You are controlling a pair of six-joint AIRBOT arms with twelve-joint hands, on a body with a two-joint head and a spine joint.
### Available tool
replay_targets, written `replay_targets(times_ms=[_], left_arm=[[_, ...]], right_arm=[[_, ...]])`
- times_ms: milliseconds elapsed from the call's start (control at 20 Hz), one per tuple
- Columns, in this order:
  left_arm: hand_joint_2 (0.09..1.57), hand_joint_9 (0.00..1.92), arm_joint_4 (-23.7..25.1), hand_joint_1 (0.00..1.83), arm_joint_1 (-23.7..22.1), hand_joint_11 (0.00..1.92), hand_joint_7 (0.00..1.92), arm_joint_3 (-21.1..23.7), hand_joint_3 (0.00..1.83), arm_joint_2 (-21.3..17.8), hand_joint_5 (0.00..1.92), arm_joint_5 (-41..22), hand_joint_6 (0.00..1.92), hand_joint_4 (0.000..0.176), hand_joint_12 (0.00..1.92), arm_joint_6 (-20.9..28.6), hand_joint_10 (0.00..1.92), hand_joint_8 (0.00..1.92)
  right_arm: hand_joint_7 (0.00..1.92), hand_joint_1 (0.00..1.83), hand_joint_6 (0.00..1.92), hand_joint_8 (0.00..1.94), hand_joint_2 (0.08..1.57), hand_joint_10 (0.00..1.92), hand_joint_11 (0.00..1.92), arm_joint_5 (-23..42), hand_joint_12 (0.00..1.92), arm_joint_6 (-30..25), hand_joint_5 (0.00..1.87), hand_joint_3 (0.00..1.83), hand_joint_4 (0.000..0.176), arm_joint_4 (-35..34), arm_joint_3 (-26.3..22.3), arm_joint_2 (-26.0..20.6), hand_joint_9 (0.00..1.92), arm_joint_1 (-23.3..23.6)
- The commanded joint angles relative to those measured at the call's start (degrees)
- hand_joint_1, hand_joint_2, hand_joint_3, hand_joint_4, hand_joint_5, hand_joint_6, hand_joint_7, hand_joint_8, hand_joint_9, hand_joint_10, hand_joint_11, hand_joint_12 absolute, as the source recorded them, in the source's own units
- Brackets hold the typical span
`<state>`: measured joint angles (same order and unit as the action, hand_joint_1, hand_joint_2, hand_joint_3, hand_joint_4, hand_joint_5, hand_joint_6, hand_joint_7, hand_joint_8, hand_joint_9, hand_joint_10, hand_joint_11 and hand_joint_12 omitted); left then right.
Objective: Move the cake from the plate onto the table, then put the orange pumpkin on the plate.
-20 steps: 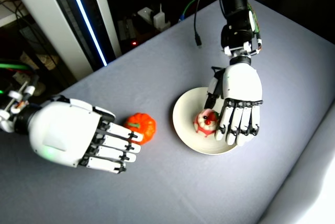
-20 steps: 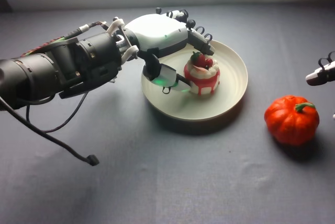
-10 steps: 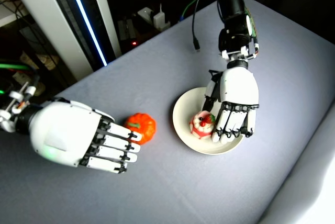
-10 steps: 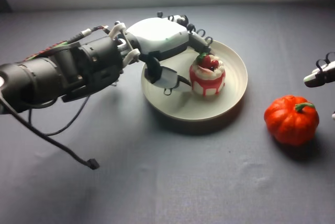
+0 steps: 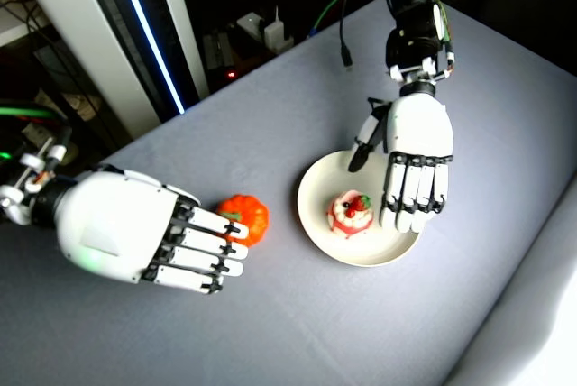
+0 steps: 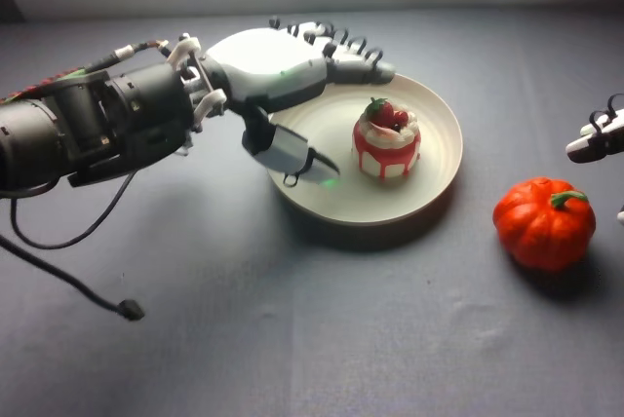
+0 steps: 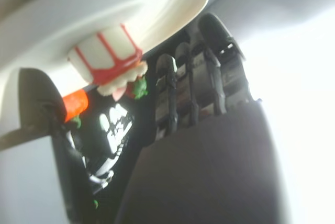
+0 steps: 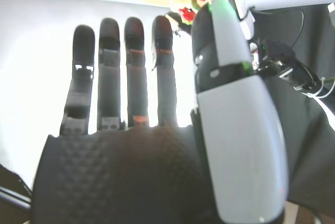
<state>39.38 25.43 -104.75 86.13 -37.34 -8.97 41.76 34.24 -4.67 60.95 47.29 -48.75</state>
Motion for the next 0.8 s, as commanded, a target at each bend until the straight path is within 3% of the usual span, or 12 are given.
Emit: replay_targets(times_ms=[0, 50, 150, 300, 400, 450, 500, 550, 650, 750], left_arm=[[0.90, 0.26, -2.6, 0.94, -0.8, 0.00, 0.28, -0.4, 0.00, 0.4, 0.34, -6.3, 0.02, 0.000, 1.43, 0.0, 0.04, 0.01], [0.87, 0.28, -2.8, 0.94, -1.0, 0.00, 0.29, -0.7, 0.00, 0.8, 0.34, -6.4, 0.01, 0.000, 1.45, 0.0, 0.04, 0.01], [0.88, 0.22, -2.8, 0.92, -1.3, 0.00, 0.24, -0.7, 0.00, 0.8, 0.30, -6.6, 0.00, 0.000, 1.25, 0.0, 0.01, 0.00], [0.89, 0.22, -2.8, 0.96, -1.6, 0.00, 0.21, -0.5, 0.00, 1.2, 0.31, -6.9, 0.00, 0.000, 1.23, 0.0, 0.01, 0.01], [0.93, 0.31, -3.4, 1.00, -1.6, 0.00, 0.41, -1.4, 0.01, 2.3, 0.33, -7.2, 0.01, 0.000, 1.01, 0.0, 0.03, 0.04], [0.96, 0.37, -3.4, 0.94, -1.6, 0.00, 0.37, -1.7, 0.00, 2.7, 0.28, -7.4, 0.00, 0.005, 1.14, 0.0, 0.03, 0.00], [0.97, 0.37, -3.7, 0.92, -1.6, 0.00, 0.32, -2.4, 0.00, 3.7, 0.27, -7.7, 0.00, 0.000, 1.33, 0.0, 0.02, 0.00], [0.97, 0.37, -4.1, 0.92, -1.5, 0.00, 0.32, -2.7, 0.00, 4.0, 0.27, -8.0, 0.00, 0.000, 1.33, 0.0, 0.02, 0.00], [0.98, 0.18, -5.0, 0.91, -1.2, 0.00, 0.03, -3.3, 0.00, 4.9, 0.27, -8.1, 0.00, 0.000, 1.28, 0.0, 0.00, 0.00], [1.00, 0.32, -6.7, 0.93, -0.6, 0.02, 0.15, -4.0, 0.00, 5.8, 0.29, -8.4, 0.00, 0.000, 1.42, 0.0, 0.06, 0.02]], right_arm=[[0.60, 1.00, 0.00, 0.01, 1.16, 0.01, 0.06, 6.5, 1.23, -0.5, 0.67, 0.00, 0.000, -0.8, 0.1, -0.5, 0.53, 0.2], [0.63, 0.99, 0.01, 0.01, 1.17, 0.01, 0.02, 6.5, 1.25, -0.5, 0.71, 0.00, 0.000, -0.8, 0.2, -0.5, 0.53, 0.2], [0.65, 1.01, 0.00, 0.00, 1.15, 0.00, 0.00, 6.5, 1.27, -0.5, 0.73, 0.00, 0.000, -0.7, 0.5, -0.2, 0.52, 0.2], [0.61, 0.99, 0.00, 0.00, 1.15, 0.00, 0.00, 6.4, 1.19, -0.5, 0.70, 0.00, 0.000, -0.7, 0.5, -0.2, 0.49, 0.2], [0.62, 0.97, 0.00, 0.00, 1.14, 0.00, 0.00, 6.4, 1.20, -0.5, 0.71, 0.00, 0.000, -0.6, 0.4, -0.2, 0.50, 0.1], [0.62, 1.00, 0.00, 0.00, 1.13, 0.00, 0.00, 6.4, 1.25, -0.5, 0.71, 0.00, 0.000, -0.6, 0.5, -0.1, 0.51, 0.1], [0.62, 1.01, 0.00, 0.00, 1.13, 0.01, 0.00, 6.4, 1.21, -0.5, 0.71, 0.00, 0.000, -0.7, 0.5, -0.1, 0.49, -0.1], [0.62, 1.01, 0.00, 0.00, 1.13, 0.01, 0.00, 6.4, 1.21, -0.5, 0.71, 0.00, 0.000, -0.7, 0.5, -0.1, 0.49, -0.2], [0.61, 1.00, 0.00, 0.00, 1.13, 0.00, 0.00, 6.4, 1.14, -0.5, 0.71, 0.00, 0.000, -0.7, 0.5, -0.1, 0.49, -0.3], [0.60, 1.01, 0.00, 0.00, 1.13, 0.00, 0.00, 6.5, 1.19, -0.5, 0.71, 0.00, 0.000, -0.8, 0.4, -0.1, 0.48, -0.5]])
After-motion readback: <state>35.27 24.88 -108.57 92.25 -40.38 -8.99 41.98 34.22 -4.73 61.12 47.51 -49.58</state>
